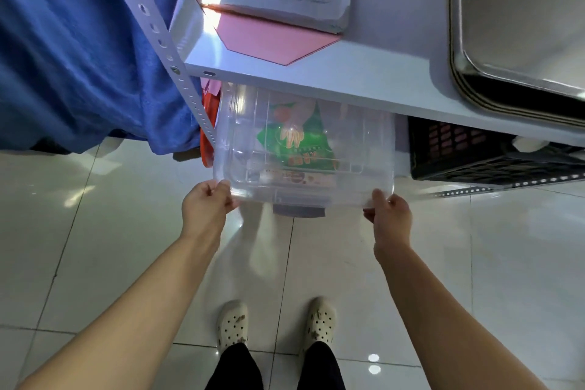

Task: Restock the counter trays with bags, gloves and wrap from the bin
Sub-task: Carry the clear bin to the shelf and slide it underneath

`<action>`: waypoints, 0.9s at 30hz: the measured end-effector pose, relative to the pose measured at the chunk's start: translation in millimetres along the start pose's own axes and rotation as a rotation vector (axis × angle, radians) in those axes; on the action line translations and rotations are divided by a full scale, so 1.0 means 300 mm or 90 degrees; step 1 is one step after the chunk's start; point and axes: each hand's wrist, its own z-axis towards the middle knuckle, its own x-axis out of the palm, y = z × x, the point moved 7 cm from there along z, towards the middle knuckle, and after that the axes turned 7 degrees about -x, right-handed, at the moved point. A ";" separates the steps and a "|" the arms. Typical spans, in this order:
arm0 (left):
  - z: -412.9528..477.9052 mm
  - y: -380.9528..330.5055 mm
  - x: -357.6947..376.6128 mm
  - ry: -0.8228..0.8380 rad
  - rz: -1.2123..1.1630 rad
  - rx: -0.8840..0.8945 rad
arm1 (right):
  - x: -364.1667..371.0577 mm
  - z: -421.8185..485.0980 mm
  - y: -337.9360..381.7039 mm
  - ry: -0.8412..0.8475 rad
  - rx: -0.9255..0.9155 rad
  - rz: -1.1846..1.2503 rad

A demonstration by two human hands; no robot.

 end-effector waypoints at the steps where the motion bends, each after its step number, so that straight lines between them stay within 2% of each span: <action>1: -0.004 -0.015 0.013 -0.004 0.001 0.000 | -0.008 0.011 0.003 -0.001 0.004 0.012; 7: 0.023 -0.141 0.155 0.002 0.001 0.023 | -0.033 0.119 0.082 -0.032 -0.031 0.061; 11: 0.072 -0.204 0.226 -0.013 0.005 0.020 | 0.007 0.203 0.152 0.022 -0.048 0.093; 15: 0.112 -0.242 0.273 -0.007 0.021 0.045 | 0.044 0.268 0.195 0.060 -0.054 0.192; 18: 0.119 -0.263 0.308 0.012 0.051 0.048 | 0.069 0.297 0.224 0.077 -0.098 0.166; 27: 0.118 -0.263 0.315 -0.002 0.080 0.068 | 0.087 0.281 0.219 0.081 -0.118 0.134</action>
